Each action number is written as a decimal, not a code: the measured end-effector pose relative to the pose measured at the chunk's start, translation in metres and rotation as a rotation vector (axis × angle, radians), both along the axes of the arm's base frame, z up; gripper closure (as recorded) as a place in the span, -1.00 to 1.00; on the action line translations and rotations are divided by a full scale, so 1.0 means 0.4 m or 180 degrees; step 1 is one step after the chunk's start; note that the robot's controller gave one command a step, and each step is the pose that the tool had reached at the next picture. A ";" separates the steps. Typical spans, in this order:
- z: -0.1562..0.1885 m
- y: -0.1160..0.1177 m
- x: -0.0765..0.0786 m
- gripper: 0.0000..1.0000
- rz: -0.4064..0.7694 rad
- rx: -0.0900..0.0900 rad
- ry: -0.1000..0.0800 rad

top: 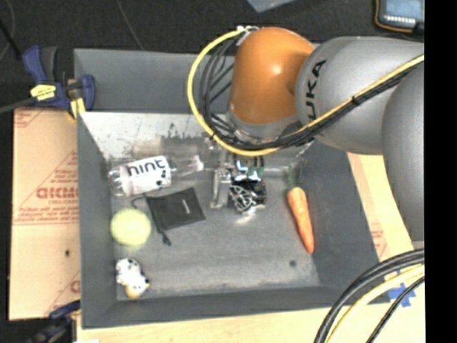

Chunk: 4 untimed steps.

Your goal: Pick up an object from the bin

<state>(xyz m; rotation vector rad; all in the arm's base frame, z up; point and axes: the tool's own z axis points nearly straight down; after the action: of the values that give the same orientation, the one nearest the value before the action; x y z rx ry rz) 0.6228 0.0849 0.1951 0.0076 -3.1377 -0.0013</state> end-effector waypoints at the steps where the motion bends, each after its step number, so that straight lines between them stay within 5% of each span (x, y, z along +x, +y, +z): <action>1: 0.013 -0.001 0.004 -1.00 -0.0005 0.0003 -0.0026; 3: -0.157 0.058 -0.062 -1.00 0.0968 0.0001 -0.0018; 4: -0.151 0.069 -0.067 -1.00 0.1007 0.0002 -0.0033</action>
Offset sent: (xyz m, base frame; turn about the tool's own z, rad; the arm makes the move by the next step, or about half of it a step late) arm -0.0323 0.0284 -0.1251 -0.3090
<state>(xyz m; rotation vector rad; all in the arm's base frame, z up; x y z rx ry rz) 0.5959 0.1127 0.1348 0.5034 -3.1075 -0.0011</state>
